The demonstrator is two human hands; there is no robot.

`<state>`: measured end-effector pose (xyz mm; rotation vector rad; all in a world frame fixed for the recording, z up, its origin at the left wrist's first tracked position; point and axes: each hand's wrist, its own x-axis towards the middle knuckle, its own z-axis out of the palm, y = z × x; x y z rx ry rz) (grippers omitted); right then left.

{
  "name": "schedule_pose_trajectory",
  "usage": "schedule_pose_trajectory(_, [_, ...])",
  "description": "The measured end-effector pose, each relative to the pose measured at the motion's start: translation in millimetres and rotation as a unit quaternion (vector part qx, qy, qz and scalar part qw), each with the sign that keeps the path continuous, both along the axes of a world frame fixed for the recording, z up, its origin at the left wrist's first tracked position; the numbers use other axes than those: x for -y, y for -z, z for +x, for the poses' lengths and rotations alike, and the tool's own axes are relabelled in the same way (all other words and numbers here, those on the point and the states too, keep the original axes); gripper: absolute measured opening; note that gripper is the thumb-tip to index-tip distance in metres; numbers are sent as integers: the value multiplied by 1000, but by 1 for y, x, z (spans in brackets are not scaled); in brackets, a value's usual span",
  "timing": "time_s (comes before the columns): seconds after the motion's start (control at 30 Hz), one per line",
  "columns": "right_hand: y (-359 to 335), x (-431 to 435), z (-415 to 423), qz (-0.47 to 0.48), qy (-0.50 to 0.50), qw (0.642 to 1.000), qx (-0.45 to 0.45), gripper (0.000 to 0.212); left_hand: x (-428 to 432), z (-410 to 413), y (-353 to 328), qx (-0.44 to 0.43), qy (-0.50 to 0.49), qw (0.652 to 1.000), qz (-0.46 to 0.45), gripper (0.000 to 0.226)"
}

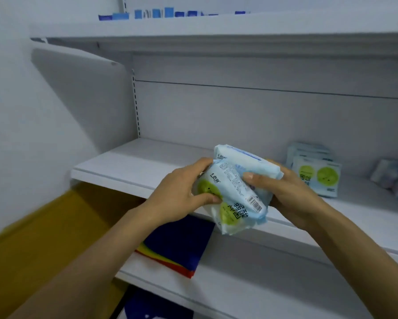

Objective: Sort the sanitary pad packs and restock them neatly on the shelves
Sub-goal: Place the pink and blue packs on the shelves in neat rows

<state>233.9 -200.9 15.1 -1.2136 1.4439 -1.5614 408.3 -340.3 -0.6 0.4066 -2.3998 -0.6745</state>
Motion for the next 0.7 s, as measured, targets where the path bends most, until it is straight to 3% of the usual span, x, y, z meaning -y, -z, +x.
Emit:
schedule_pose_trajectory(0.1, [-9, 4, -18, -23, 67, 996, 60, 44, 10, -10, -5, 13, -15, 999, -35, 65])
schedule_pose_trajectory(0.23, [-21, 11, -46, -65, 148, 985, 53, 43, 31, -27, 0, 27, -52, 998, -13, 61])
schedule_pose_trajectory(0.3, [-23, 14, -64, -76, 172, 981, 46, 41, 41, -40, 5, 14, -53, 998, 37, 62])
schedule_pose_trajectory(0.5, [-31, 29, -136, -117, 239, 960, 84, 11, 64, -107, 14, -23, -35, 982, 185, 37])
schedule_pose_trajectory(0.7, [-44, 41, -208, -105, 269, 957, 21, 23, 82, -179, 36, -10, -10, 977, 211, 28])
